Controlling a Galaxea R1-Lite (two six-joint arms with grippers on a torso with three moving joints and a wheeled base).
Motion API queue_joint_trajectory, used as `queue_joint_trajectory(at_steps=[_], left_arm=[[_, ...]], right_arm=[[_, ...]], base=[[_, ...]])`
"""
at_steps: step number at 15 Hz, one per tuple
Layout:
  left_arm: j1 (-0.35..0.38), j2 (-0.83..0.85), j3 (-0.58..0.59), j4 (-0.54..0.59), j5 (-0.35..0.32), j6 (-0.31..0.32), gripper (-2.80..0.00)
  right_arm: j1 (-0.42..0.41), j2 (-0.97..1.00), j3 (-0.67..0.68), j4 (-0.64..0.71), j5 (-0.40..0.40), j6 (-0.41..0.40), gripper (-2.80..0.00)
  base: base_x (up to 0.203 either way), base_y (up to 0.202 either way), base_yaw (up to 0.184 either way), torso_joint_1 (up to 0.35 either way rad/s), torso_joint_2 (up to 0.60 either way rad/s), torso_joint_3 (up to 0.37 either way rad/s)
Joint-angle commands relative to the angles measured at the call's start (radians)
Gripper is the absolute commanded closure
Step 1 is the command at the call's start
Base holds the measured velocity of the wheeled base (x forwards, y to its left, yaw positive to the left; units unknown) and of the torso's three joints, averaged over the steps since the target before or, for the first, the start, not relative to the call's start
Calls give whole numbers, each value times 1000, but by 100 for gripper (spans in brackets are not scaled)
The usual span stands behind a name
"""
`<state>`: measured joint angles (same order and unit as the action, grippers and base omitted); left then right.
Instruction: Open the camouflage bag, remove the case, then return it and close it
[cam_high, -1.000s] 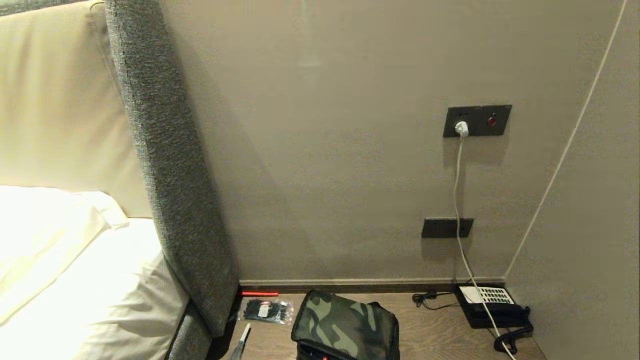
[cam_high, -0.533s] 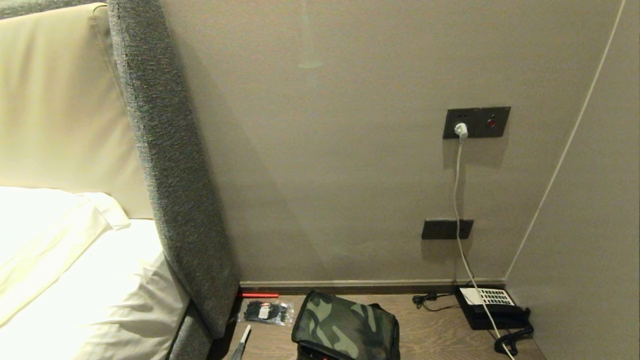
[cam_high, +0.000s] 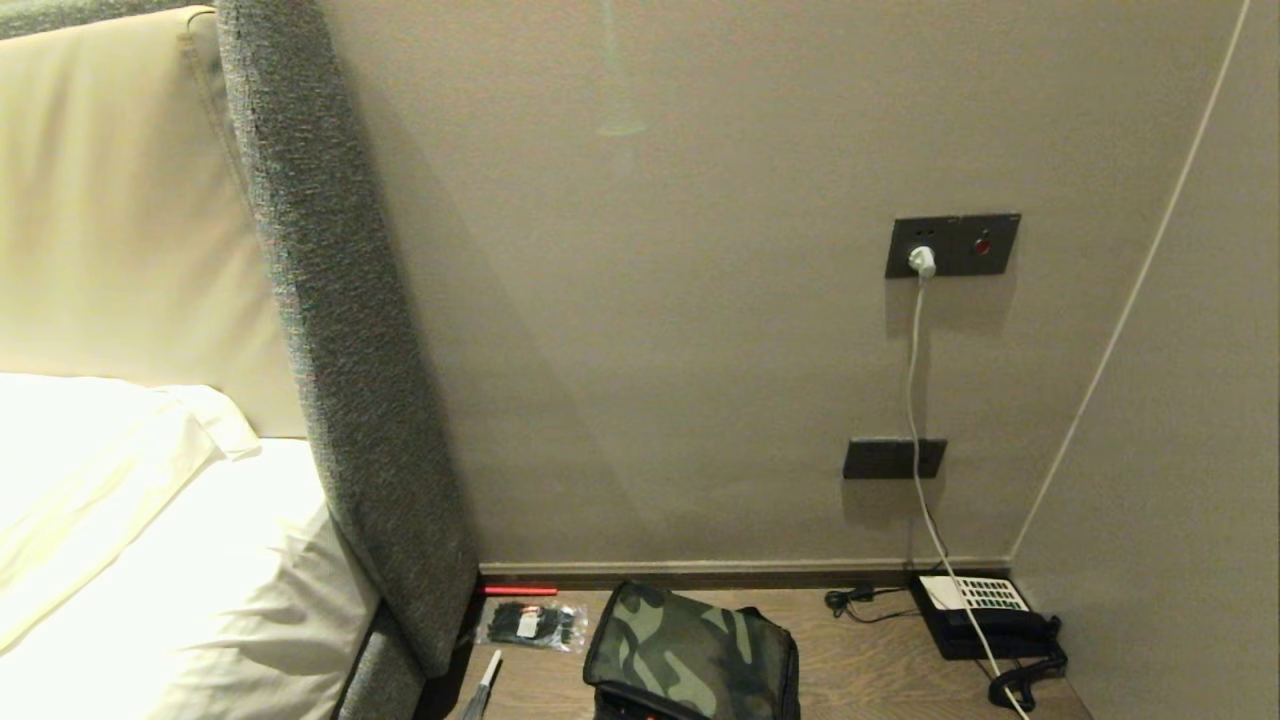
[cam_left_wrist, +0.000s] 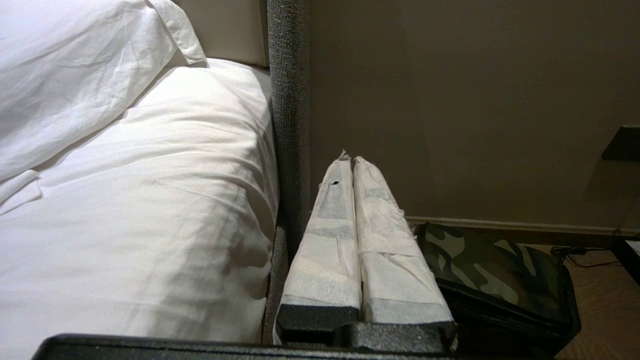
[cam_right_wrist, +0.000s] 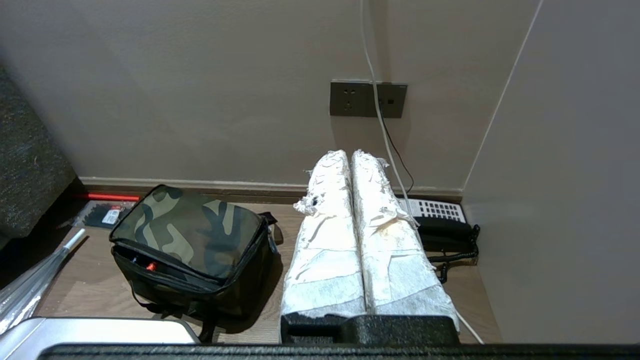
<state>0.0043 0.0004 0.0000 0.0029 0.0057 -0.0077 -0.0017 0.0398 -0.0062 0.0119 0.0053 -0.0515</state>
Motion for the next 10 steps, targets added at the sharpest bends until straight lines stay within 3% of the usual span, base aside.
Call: queue_joint_trajectory(at_steps=[1, 10], left_arm=[[0, -2, 3, 0, 0, 0, 0], [0, -2, 2, 0, 0, 0, 0]], right_arm=[[0, 2, 0, -1, 7, -10, 0], [0, 2, 2, -1, 7, -4, 0]], base=[[0, 0, 0, 0, 0, 0], [0, 0, 0, 0, 0, 0]])
